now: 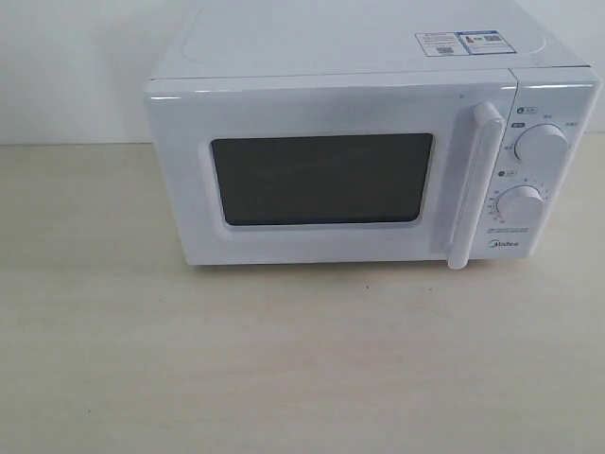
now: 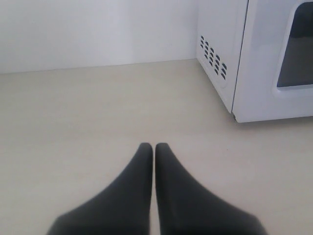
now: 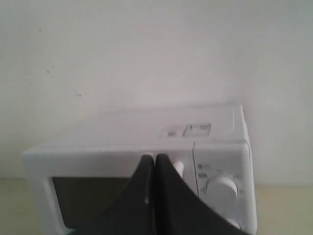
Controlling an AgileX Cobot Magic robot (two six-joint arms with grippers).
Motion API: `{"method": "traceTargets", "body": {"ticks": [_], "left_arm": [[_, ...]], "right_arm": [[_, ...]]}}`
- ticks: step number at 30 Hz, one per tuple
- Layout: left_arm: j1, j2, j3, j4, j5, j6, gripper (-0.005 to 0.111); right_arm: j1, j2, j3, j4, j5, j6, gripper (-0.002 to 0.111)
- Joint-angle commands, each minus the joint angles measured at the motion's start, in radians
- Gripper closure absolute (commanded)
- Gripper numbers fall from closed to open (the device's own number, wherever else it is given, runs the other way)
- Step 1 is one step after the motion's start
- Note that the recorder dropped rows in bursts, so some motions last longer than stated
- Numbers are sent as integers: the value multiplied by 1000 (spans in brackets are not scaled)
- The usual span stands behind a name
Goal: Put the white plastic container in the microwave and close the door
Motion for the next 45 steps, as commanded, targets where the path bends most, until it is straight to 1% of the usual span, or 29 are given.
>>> {"method": "traceTargets", "body": {"ticks": [1,3,8,12,15,19,23,45], "left_arm": [[4,-2,4,-9,1,3,103],[4,-2,4,-9,1,3,103],[4,-2,4,-9,1,3,103],[4,-2,4,-9,1,3,103],[4,-2,4,-9,1,3,103],[4,-2,4,-9,1,3,103],[4,-2,4,-9,1,3,103],[4,-2,4,-9,1,3,103]], "right_arm": [[-5,-12,105,-362,-23,460,108],[-5,-37,168,-461,-34,554,108],[-5,-87,297,-542,-72,560,108],[-5,-87,304,-558,-23,546,108],[-5,-87,304,-634,-20,546,108],[-5,-87,304,-702,68,546,108],[-5,-87,304,-715,139,546,108],[-5,-87,304,-713,137,549,108]]}}
